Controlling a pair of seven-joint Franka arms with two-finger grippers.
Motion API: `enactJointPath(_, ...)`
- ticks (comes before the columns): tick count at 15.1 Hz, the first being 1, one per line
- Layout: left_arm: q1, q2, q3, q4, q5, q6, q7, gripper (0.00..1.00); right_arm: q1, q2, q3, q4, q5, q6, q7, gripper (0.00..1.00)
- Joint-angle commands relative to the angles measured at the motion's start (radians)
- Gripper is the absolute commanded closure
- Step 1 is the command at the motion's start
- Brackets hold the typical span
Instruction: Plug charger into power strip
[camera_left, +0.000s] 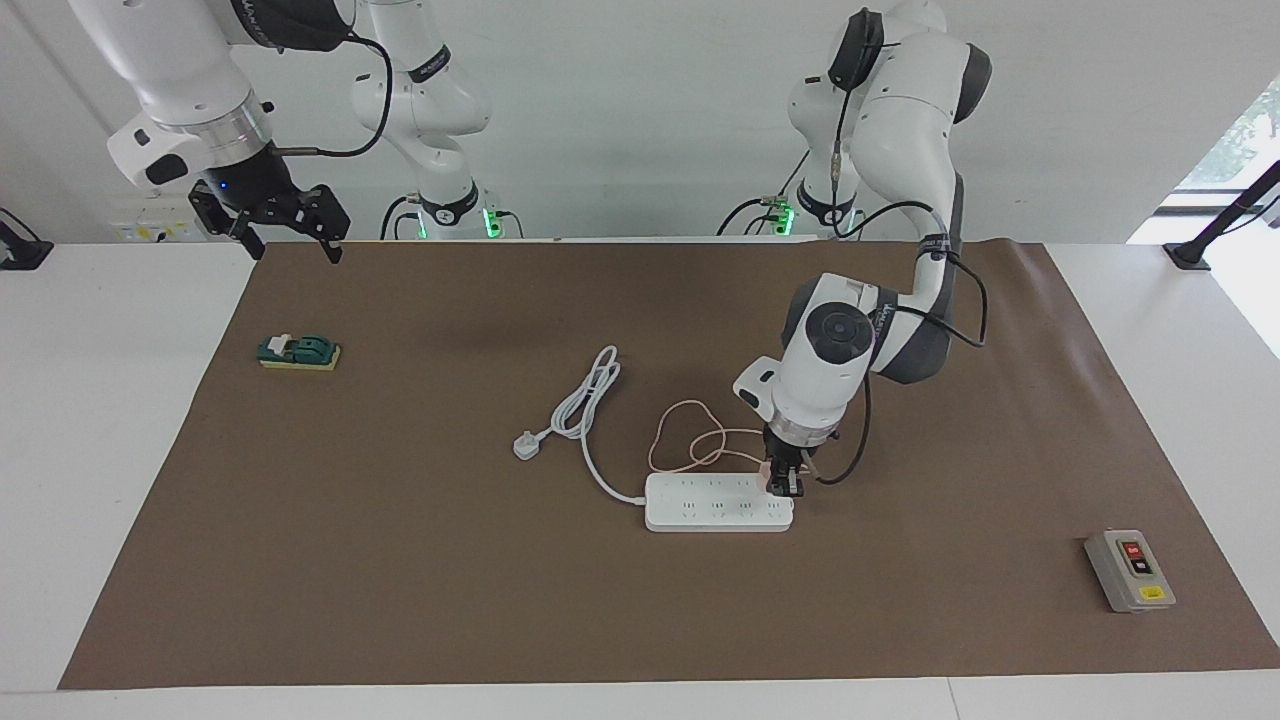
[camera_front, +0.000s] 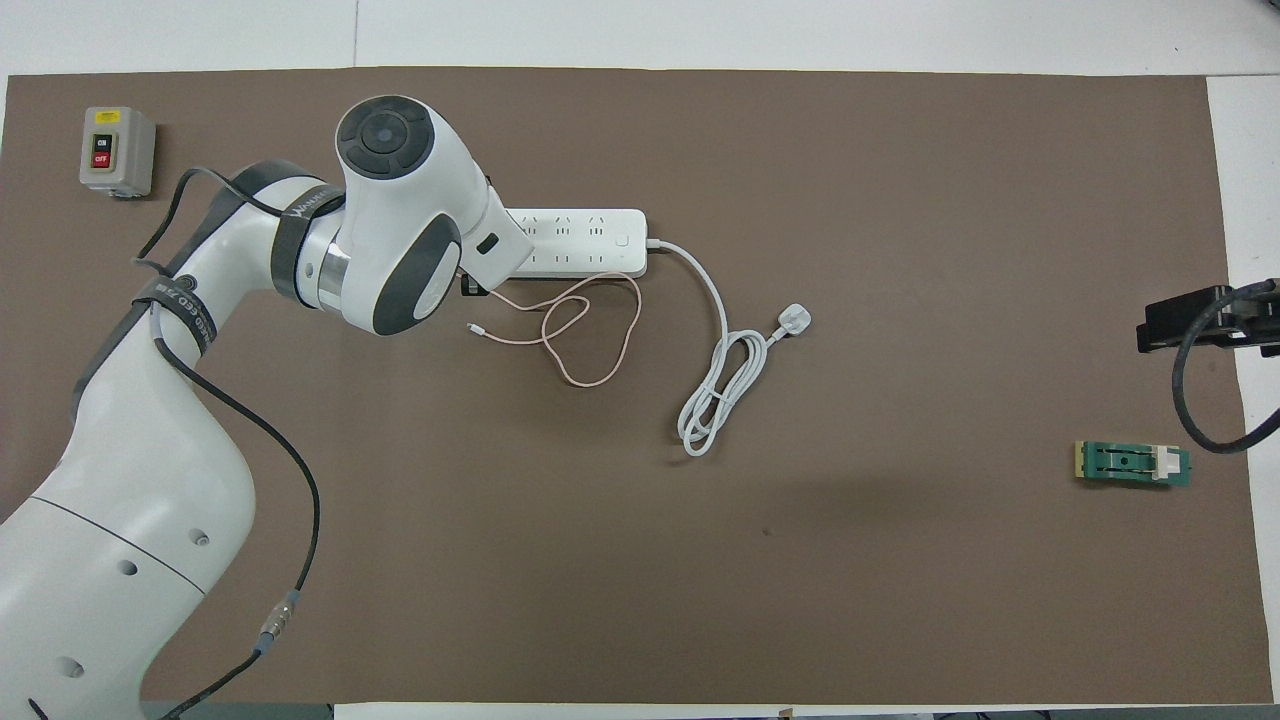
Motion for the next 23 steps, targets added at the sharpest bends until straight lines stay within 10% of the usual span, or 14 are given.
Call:
enactJointPath(1, 0.006, 0.113, 0.03, 0.054, 0.095, 0.112, 0.041, 1.0, -0.017, -0.024, 0.012, -0.028, 0.004, -0.003, 0.019, 0.0)
enactJointPath(12, 0.004, 0.113, 0.027, 0.06, 0.096, 0.107, 0.044, 0.99, -0.018, -0.026, 0.012, -0.03, 0.004, -0.003, 0.017, 0.0)
enactJointPath(15, 0.001, 0.113, 0.028, 0.069, 0.056, 0.097, 0.038, 0.57, -0.018, -0.026, 0.012, -0.03, 0.004, -0.005, 0.014, 0.0)
enactJointPath(16, 0.003, 0.113, 0.027, 0.078, 0.056, 0.081, 0.041, 0.01, -0.018, -0.026, 0.012, -0.03, 0.004, -0.005, 0.014, 0.0)
enactJointPath(23, 0.012, 0.09, 0.024, 0.154, -0.003, -0.015, 0.037, 0.0, -0.017, -0.026, 0.012, -0.028, 0.004, -0.008, 0.011, 0.0)
